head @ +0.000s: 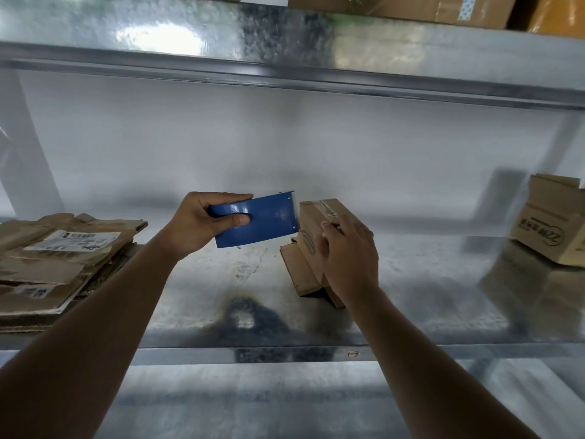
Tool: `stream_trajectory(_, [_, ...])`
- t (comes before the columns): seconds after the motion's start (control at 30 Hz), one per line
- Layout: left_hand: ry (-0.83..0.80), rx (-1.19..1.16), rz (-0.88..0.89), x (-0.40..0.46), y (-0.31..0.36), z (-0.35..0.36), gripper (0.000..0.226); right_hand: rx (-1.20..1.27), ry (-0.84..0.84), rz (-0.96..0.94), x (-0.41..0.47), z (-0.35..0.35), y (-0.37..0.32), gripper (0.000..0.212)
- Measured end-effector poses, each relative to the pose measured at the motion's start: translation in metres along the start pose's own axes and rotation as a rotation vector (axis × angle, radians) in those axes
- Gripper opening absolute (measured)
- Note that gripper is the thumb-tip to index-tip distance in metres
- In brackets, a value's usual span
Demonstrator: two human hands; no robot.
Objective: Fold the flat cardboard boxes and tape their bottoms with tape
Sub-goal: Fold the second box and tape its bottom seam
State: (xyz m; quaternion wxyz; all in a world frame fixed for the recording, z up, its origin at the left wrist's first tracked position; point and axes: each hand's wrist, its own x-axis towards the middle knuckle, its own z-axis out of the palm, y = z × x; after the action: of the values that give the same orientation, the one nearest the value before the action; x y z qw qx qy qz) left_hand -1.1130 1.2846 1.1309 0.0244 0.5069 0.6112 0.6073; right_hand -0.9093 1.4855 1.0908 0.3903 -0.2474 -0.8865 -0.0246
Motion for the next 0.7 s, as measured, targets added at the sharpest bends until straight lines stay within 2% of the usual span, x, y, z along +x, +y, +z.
stream_trajectory(0.07, [0.004, -0.013, 0.006, 0.000, 0.000, -0.003, 0.039, 0.011, -0.030, 0.013, 0.000, -0.004, 0.001, 0.032])
stream_trajectory(0.13, [-0.003, -0.032, 0.010, 0.002, 0.001, -0.004, 0.040, 0.034, -0.078, -0.003, 0.001, -0.012, 0.000, 0.044])
stream_trajectory(0.23, [-0.030, -0.055, 0.021, 0.004, 0.004, -0.006, 0.042, 0.028, -0.179, -0.034, 0.004, -0.024, 0.002, 0.034])
stream_trajectory(0.27, [-0.042, -0.060, 0.023, 0.005, 0.004, -0.006, 0.043, 0.031, -0.188, -0.052, 0.004, -0.025, 0.004, 0.038])
stream_trajectory(0.53, [-0.093, -0.122, -0.030, 0.007, 0.009, -0.016, 0.049, 0.283, -0.114, -0.019, -0.002, -0.032, 0.053, 0.055])
stream_trajectory(0.63, [-0.102, -0.117, -0.038, 0.004, 0.013, -0.019, 0.048, 0.195, -0.176, 0.057, 0.000, -0.049, 0.047, 0.048])
stream_trajectory(0.7, [-0.101, -0.125, -0.038, 0.001, 0.015, -0.019, 0.047, 0.070, -0.162, 0.034, 0.004, -0.052, 0.030, 0.043])
